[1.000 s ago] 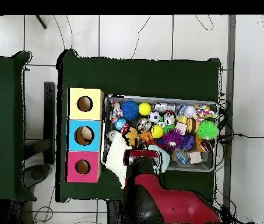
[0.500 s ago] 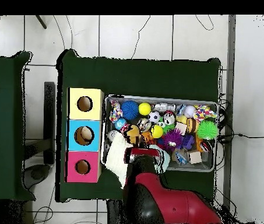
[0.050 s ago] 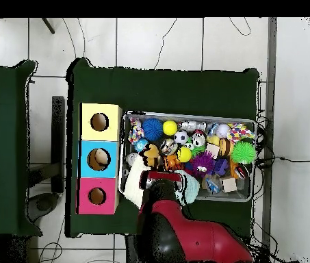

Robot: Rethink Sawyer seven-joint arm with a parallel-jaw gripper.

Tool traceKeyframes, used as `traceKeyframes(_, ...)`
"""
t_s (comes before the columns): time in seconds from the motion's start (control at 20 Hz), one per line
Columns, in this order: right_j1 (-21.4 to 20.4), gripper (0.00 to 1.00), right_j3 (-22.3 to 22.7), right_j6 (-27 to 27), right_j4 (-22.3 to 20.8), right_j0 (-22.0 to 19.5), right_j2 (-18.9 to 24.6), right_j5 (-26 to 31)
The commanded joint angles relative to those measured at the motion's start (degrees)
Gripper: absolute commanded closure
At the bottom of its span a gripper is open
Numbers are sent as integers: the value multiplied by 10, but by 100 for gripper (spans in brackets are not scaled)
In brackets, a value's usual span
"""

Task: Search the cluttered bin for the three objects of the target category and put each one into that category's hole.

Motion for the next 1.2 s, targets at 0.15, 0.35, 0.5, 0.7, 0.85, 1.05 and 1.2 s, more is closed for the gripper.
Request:
traceKeyframes(0.15,-6,100,-17,96,57,34,-41,80)
traceKeyframes(0.35,-1,100,-23,89,78,74,-76,84)
traceKeyframes(0.5,0,100,-26,84,93,103,-101,92)
traceKeyframes(0.7,9,100,-25,81,111,149,-145,94)
traceKeyframes(0.85,10,100,-19,84,118,172,-162,93)
traceKeyframes(1.05,6,100,-21,90,142,218,-186,104)
traceKeyframes(1.2,7,100,-31,94,170,267,-215,122)
